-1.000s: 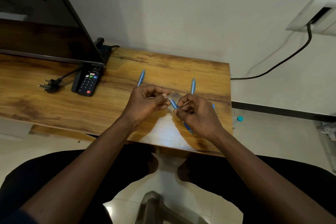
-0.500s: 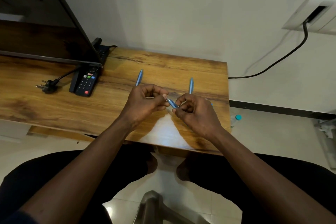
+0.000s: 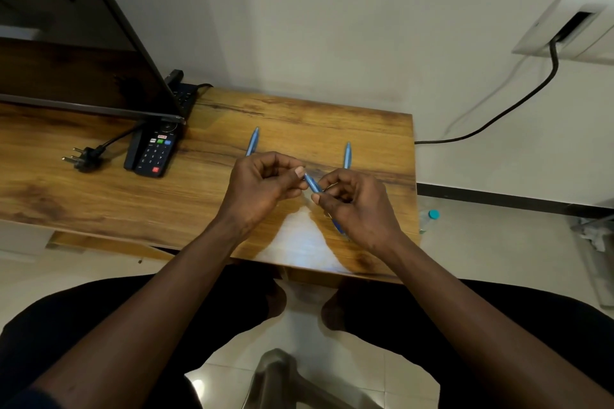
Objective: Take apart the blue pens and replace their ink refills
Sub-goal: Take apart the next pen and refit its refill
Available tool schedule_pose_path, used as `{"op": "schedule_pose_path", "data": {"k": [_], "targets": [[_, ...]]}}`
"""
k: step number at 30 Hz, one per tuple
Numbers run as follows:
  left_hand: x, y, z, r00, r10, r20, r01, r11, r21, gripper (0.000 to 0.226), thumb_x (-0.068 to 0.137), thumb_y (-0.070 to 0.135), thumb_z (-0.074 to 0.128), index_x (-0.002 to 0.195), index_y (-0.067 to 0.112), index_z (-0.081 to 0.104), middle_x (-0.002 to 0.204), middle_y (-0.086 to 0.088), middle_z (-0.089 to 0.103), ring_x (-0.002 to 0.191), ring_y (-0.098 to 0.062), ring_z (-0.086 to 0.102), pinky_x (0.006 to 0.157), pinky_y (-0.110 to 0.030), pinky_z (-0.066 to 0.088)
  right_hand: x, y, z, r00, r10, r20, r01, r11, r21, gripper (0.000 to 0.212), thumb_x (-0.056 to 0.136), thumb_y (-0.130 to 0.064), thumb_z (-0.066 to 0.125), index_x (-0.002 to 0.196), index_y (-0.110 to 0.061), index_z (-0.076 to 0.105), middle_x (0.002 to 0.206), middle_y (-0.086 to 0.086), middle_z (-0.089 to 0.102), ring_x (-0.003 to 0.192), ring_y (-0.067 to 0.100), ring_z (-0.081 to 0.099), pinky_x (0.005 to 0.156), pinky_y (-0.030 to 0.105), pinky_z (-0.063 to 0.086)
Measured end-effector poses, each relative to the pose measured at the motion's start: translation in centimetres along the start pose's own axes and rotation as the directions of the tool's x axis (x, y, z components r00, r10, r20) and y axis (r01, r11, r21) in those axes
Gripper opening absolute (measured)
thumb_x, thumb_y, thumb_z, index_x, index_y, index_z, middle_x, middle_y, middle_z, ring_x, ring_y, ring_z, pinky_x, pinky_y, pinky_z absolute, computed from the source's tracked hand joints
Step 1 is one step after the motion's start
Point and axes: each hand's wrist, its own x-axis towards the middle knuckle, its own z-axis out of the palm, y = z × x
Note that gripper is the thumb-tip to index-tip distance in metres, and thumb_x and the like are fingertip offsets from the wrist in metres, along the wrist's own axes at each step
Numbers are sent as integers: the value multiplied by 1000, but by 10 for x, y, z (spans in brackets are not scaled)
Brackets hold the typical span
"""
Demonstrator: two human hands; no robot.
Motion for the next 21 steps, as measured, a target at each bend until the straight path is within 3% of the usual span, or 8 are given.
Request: {"op": "schedule_pose_path", "data": {"k": [10, 16, 21], "targets": [[-2, -1, 4, 999, 32, 15, -33, 999, 9, 12, 95, 2, 73, 106, 3, 76, 97, -13, 79, 97, -27, 78, 85, -41, 65, -4, -1, -1, 999, 12, -38, -8, 996, 94, 10, 86, -13, 83, 91, -19, 76, 77, 1, 77, 74, 14, 74, 76, 40, 62], [-3, 5, 5, 996, 82, 31, -83, 996, 39, 15, 94, 2, 73, 109, 3, 76, 100, -10, 80, 99, -22, 78, 84, -36, 65, -3, -6, -5, 999, -16, -43, 22, 989, 144, 12, 86, -10, 82, 91, -19, 75, 77, 1, 77, 73, 14, 75, 74, 35, 64], [-2, 10, 6, 996, 84, 33, -85, 995, 43, 20, 94, 4, 75, 114, 8, 76, 104, -4, 80, 100, -18, 78, 84, -37, 65, -1, -8, -4, 998, 48, 34, -54, 980, 194, 11, 91, -12, 77, 101, -16, 73, 83, 7, 77, 80, 21, 77, 83, 51, 62]]}}
